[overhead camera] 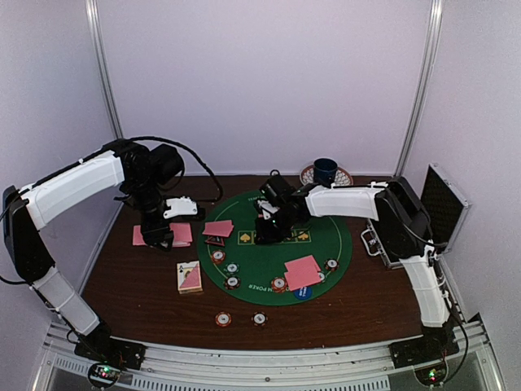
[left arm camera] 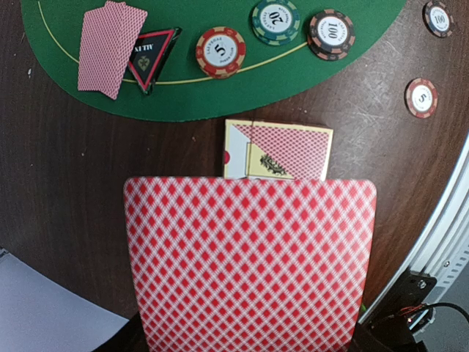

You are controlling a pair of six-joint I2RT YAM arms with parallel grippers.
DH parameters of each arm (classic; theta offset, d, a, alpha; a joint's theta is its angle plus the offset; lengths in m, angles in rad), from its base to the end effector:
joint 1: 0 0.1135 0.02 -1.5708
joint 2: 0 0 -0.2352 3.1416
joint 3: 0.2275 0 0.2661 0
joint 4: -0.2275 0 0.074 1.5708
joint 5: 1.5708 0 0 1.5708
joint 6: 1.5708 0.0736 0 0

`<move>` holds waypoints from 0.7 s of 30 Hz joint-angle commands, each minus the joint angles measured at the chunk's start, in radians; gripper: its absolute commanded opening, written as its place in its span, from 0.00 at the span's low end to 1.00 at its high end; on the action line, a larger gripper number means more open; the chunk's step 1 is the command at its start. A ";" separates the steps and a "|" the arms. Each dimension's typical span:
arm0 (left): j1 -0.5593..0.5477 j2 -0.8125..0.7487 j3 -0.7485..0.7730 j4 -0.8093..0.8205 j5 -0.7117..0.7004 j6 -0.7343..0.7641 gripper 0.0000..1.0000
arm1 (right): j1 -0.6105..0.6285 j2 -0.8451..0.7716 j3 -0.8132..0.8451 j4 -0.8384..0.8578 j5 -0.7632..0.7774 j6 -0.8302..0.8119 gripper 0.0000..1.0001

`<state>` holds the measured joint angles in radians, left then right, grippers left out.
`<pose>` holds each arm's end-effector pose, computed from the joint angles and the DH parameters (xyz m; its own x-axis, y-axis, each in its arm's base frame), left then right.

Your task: Distribute texas hold em gaming equipment

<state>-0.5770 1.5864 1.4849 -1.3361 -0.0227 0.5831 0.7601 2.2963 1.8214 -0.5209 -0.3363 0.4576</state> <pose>0.2584 -0.1662 0.2358 -0.3945 0.9136 -0.0985 0.9105 0.4031 0.0919 0.3544 0.3704 0.1039 -0.8905 -0.2711 -0.3655 -0.4315 0.7583 0.4887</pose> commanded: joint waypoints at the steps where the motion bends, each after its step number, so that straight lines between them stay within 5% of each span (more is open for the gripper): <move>1: -0.001 -0.036 -0.003 0.005 0.000 0.012 0.00 | -0.005 0.026 -0.019 0.037 0.050 0.014 0.16; 10: -0.001 -0.040 0.000 0.003 0.001 0.012 0.00 | -0.031 0.077 0.045 -0.002 0.281 -0.062 0.00; 21: -0.001 -0.046 -0.002 0.002 -0.005 0.014 0.00 | -0.071 0.134 0.156 -0.014 0.388 -0.103 0.00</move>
<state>-0.5770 1.5761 1.4841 -1.3361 -0.0227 0.5835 0.7025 2.3978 1.9327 -0.5171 -0.0380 0.3798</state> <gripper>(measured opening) 0.671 0.019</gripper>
